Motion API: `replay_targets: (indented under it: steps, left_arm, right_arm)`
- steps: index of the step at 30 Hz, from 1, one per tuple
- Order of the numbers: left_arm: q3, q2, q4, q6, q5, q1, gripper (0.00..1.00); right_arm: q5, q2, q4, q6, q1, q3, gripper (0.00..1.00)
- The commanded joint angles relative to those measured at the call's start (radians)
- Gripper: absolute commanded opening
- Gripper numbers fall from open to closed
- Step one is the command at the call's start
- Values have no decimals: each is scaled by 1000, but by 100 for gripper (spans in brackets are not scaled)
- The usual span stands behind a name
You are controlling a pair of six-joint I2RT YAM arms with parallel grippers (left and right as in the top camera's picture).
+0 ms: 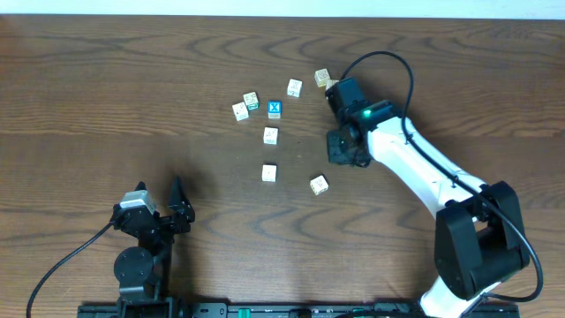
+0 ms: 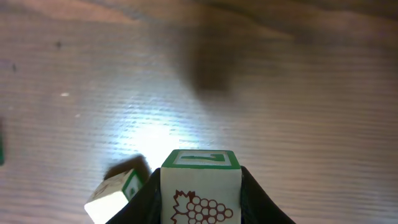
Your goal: Lift 3 blocks
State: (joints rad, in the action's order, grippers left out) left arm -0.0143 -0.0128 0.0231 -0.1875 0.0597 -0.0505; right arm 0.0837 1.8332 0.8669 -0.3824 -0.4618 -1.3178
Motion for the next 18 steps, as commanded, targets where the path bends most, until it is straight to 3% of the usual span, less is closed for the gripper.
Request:
replay_targets:
  steps: [1,10,18]
  left_arm:
    - [10,9,44,-9,-4,-1,73]
    - [10,9,44,-9,-4,-1,73]
    - [10,9,44,-9,-4,-1,74]
  right_arm:
    - [32,-10,5,-45,-48,32,9]
    - [68,-9,-55,-119,-78,189,12]
    - [-54,-9,-129,-119,-93,276,11]
